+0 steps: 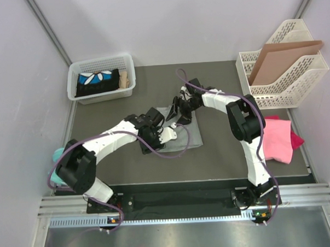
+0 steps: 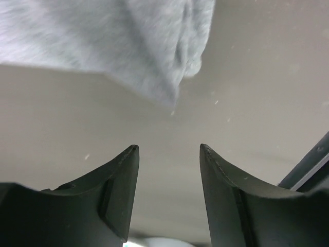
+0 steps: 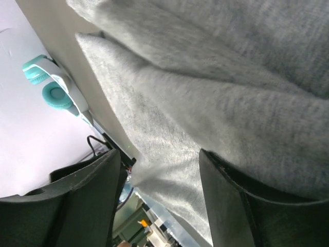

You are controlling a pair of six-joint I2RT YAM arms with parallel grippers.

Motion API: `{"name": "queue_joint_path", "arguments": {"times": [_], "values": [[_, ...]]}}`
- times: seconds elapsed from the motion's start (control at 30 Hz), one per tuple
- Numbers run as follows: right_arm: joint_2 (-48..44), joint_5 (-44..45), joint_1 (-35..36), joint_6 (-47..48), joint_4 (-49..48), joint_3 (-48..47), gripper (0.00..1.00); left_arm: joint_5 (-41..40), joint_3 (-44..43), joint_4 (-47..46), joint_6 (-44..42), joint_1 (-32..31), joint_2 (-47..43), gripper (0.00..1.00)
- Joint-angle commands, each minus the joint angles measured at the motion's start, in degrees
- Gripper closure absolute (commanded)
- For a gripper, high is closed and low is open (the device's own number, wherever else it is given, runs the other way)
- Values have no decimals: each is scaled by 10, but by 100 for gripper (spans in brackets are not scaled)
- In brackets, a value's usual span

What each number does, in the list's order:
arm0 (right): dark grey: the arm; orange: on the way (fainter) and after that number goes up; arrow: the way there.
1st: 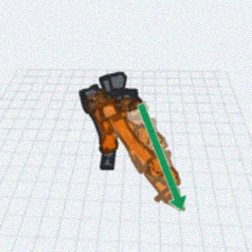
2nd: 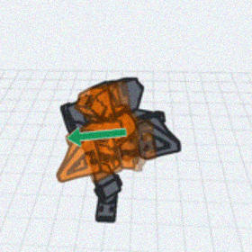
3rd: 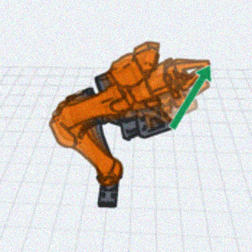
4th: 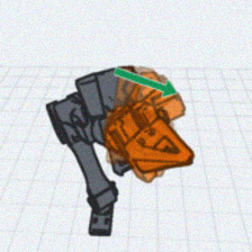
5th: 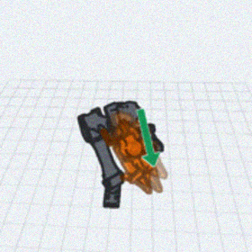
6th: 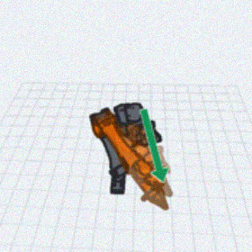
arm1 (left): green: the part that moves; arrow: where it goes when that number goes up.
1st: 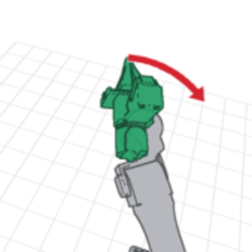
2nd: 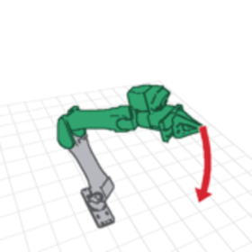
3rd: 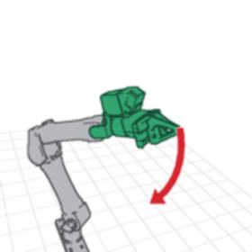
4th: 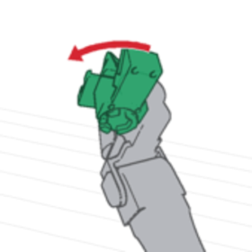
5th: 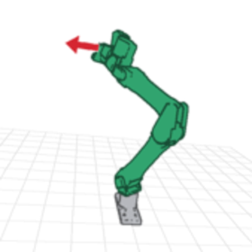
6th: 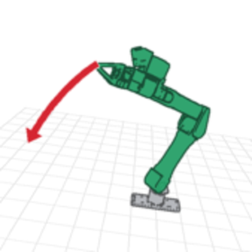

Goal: Fold and stack the t-shirts
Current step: Fold the tshirt

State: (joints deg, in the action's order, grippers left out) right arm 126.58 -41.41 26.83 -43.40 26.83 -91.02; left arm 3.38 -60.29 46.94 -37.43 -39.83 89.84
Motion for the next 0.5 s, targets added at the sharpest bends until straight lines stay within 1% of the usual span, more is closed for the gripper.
{"name": "queue_joint_path", "arguments": {"times": [0.0, 0.03, 0.07, 0.17, 0.27, 0.3, 0.4, 0.47], "values": [[-5, 9, -15, 31, 47, -67, 35, -29, -54, 28, -8, 16, -85, 43], [-17, 5, -17, 30, 54, -85, 35, -48, -68, 29, -11, 23, -97, 43], [-25, -4, -20, 29, 54, -93, 34, -47, -94, 30, -13, 43, -119, 43], [-65, -11, -34, 24, 60, -105, 33, -43, -126, 22, -16, 78, -155, 41], [-105, -3, -49, 36, 67, -88, 32, -36, -122, -10, -9, 91, -178, 41], [-114, -2, -56, 41, 67, -78, 32, -14, -120, -27, -6, 91, -181, 41], [-136, -5, -66, 44, 43, -8, 33, 15, -112, -58, 23, 90, -172, 41], [-147, -1, -64, 45, 25, 53, 35, 20, -110, -97, 47, 90, -152, 41]]}}
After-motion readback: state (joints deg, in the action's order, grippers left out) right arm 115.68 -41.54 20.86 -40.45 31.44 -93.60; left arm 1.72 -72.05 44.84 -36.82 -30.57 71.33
